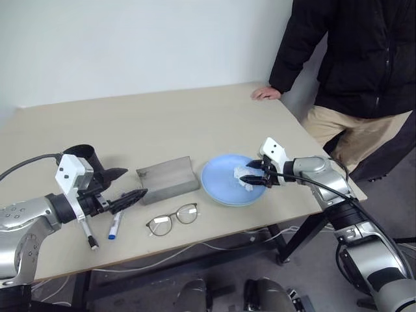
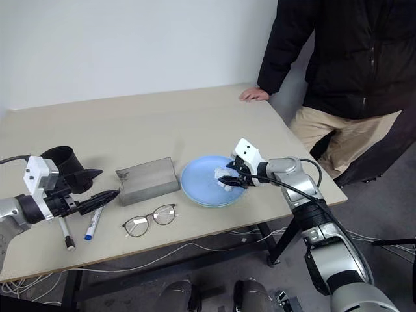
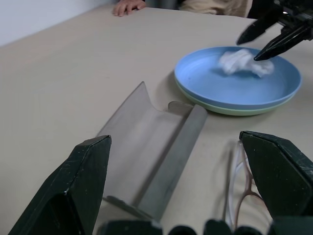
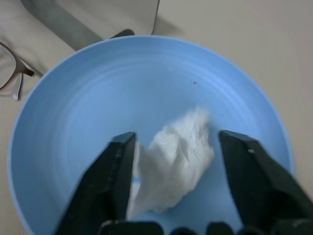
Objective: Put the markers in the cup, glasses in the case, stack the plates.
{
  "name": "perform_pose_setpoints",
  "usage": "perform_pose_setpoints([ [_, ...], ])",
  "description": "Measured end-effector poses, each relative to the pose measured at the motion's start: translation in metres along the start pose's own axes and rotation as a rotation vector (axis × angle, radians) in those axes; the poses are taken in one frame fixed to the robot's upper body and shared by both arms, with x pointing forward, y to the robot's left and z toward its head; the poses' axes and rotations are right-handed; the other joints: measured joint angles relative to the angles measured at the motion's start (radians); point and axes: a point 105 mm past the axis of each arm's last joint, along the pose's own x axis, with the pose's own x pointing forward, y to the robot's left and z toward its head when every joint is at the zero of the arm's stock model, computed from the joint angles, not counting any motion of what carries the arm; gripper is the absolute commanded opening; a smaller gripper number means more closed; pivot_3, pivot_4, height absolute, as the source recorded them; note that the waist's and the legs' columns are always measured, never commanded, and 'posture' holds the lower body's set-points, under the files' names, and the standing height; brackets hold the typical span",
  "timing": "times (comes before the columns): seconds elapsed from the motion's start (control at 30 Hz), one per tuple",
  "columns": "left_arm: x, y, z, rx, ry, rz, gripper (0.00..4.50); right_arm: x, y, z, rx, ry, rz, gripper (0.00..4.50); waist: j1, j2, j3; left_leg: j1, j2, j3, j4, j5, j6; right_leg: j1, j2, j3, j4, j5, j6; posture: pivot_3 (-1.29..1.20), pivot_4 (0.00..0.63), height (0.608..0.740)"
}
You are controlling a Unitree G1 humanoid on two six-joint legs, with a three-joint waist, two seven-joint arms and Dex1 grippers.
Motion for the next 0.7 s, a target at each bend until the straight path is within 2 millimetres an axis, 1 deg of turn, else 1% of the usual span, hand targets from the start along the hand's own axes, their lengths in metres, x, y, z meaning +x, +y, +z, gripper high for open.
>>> perform_pose_setpoints([
  [0.03,0.001,-0.001,0.0,-0.001,0.001,-0.003,4.5,-0.002,-0.001,0.002,-0.006,-0.005,-0.003,4.29,0.0,0.0,0.0,0.0,0.0,0.0,0.0,0.0,-0.001,0.0,0.0,0.0,0.0,0.0,0.0,0.0,0.0,0.701],
  [0.07,0.002,-0.001,-0.001,-0.002,0.003,-0.005,4.5,-0.005,-0.002,0.004,-0.011,-0.009,-0.006,4.45,0.001,0.0,0.0,0.0,0.0,-0.001,0.0,0.001,-0.001,0.0,0.0,-0.001,0.0,0.0,0.0,0.0,0.0,0.701],
  [0.17,0.008,-0.005,-0.003,-0.003,0.013,-0.024,4.5,-0.019,-0.009,0.011,-0.016,-0.022,-0.024,4.45,0.003,0.0,0.0,0.0,0.0,-0.001,0.0,0.001,-0.001,0.0,0.0,-0.001,0.0,0.0,0.0,0.0,0.0,0.701],
  [0.23,0.016,-0.009,-0.006,-0.001,0.021,-0.048,4.5,-0.029,-0.01,0.019,-0.031,-0.041,-0.025,4.45,0.003,0.0,0.0,0.0,0.0,-0.001,0.0,0.001,-0.001,0.0,0.0,0.0,0.0,0.0,0.0,0.0,0.0,0.701],
  [0.3,0.024,-0.015,-0.009,0.007,0.038,-0.083,4.5,-0.04,-0.005,0.032,-0.06,-0.072,0.002,4.45,0.003,0.0,0.0,0.0,0.0,0.0,0.0,0.001,-0.001,0.0,0.0,-0.001,-0.001,0.0,0.0,0.0,0.0,0.701],
  [0.4,0.033,-0.021,-0.008,0.027,0.046,-0.136,4.5,-0.059,0.01,0.041,-0.102,-0.1,0.087,4.45,0.004,0.0,0.0,0.0,0.0,-0.002,0.0,0.001,-0.001,0.001,0.0,-0.001,-0.001,0.0,0.0,0.0,0.0,0.701],
  [0.53,0.044,-0.022,-0.009,0.075,0.08,-0.191,4.5,-0.072,0.02,0.051,-0.129,-0.126,0.154,4.45,0.003,0.0,0.0,0.0,0.0,-0.002,0.0,0.001,-0.001,0.001,0.0,-0.002,-0.001,0.0,0.0,0.0,0.0,0.701],
  [0.6,0.047,-0.022,-0.012,0.089,0.1,-0.216,4.5,-0.076,0.019,0.053,-0.131,-0.132,0.152,4.45,0.002,0.0,0.0,0.0,0.0,-0.002,0.0,0.001,-0.001,0.0,0.0,-0.003,-0.002,0.0,0.0,0.0,0.0,0.701],
  [0.7,0.051,-0.023,-0.015,0.103,0.12,-0.265,4.5,-0.077,0.018,0.052,-0.126,-0.131,0.148,4.45,0.003,0.0,0.0,0.0,0.0,-0.002,0.0,0.001,-0.001,-0.001,0.0,-0.003,-0.003,0.0,0.0,0.0,0.0,0.701],
])
